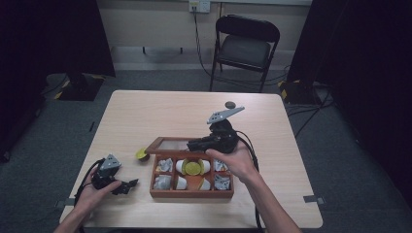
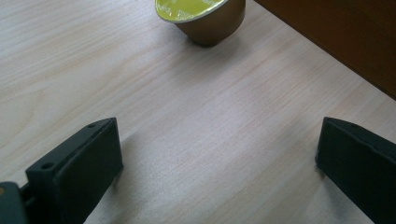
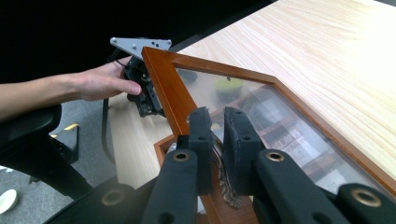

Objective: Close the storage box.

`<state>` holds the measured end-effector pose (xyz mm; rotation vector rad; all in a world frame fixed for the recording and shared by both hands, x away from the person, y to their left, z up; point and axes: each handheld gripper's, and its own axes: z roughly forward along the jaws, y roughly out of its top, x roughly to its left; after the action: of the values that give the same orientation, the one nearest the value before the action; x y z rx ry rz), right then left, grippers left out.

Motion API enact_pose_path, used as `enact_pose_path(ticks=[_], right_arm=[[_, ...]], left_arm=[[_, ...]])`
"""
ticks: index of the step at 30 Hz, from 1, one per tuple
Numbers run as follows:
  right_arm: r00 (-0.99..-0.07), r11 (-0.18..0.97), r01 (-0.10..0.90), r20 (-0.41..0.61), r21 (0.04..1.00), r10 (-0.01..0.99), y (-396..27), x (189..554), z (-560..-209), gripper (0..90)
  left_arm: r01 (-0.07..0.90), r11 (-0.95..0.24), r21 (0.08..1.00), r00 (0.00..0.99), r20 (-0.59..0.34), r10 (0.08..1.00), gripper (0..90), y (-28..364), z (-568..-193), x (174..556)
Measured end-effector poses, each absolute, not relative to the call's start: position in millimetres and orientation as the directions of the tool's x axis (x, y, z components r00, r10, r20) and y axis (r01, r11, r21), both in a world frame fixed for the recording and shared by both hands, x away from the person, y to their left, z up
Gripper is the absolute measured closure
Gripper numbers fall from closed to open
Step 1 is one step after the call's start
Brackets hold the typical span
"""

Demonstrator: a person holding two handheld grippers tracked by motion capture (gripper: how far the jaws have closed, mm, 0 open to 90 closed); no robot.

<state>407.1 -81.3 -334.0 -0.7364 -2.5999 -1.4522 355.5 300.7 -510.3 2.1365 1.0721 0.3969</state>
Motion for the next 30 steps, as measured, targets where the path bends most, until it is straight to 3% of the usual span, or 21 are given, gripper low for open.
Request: enact_pose_path(ticks=[30], right_arm=[[-0.904, 0.492, 0.398, 0.239, 0.774, 0.355, -79, 389, -349, 82.0]], left_arm=[[0.582, -0.403, 0.707, 0.597, -0.034, 0.802, 0.0, 305, -510, 361]])
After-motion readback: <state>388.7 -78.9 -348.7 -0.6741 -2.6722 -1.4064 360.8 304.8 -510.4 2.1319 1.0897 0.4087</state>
